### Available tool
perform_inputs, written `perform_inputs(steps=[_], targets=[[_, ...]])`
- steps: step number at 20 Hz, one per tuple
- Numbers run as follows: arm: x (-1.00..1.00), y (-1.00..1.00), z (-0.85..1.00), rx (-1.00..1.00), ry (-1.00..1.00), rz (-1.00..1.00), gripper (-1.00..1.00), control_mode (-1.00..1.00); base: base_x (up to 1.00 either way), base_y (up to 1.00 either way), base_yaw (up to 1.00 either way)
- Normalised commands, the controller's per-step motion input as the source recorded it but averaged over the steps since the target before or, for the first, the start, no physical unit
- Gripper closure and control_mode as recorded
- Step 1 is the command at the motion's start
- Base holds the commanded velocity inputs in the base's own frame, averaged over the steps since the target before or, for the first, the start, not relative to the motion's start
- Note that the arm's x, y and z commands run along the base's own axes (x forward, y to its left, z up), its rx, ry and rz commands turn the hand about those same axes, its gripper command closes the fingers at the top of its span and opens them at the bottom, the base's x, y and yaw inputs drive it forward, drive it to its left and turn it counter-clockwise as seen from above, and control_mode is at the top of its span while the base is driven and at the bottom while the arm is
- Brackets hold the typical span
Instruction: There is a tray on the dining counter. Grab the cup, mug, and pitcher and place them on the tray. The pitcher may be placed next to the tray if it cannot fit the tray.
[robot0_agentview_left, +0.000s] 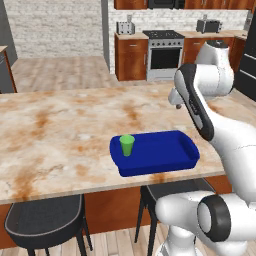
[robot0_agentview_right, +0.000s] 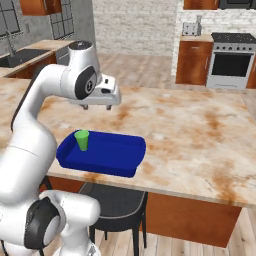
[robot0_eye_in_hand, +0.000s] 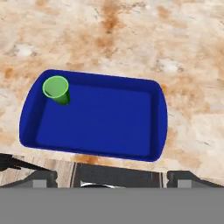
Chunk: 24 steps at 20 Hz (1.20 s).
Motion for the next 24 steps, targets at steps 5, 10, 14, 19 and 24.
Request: perform_inputs(steps=[5, 10, 14, 19, 24], targets=[[-1.0, -0.56, 0.44, 0.0, 0.0, -0.14, -1.0, -1.0, 0.0, 0.0, 0.0], [-0.99, -0.06, 0.06, 0.0, 0.0, -0.07, -1.0, -1.0, 0.0, 0.0, 0.0], [-1.0, 0.11, 0.0, 0.0, 0.0, -0.12, -1.0, -1.0, 0.0, 0.0, 0.0], [-0.89, 0.4, 0.0, 0.0, 0.0, -0.16, -1.0, -1.0, 0.0, 0.0, 0.0], [-0.59, 0.63, 0.02, 0.0, -0.03, -0.19, -1.0, -1.0, 0.0, 0.0, 0.0]])
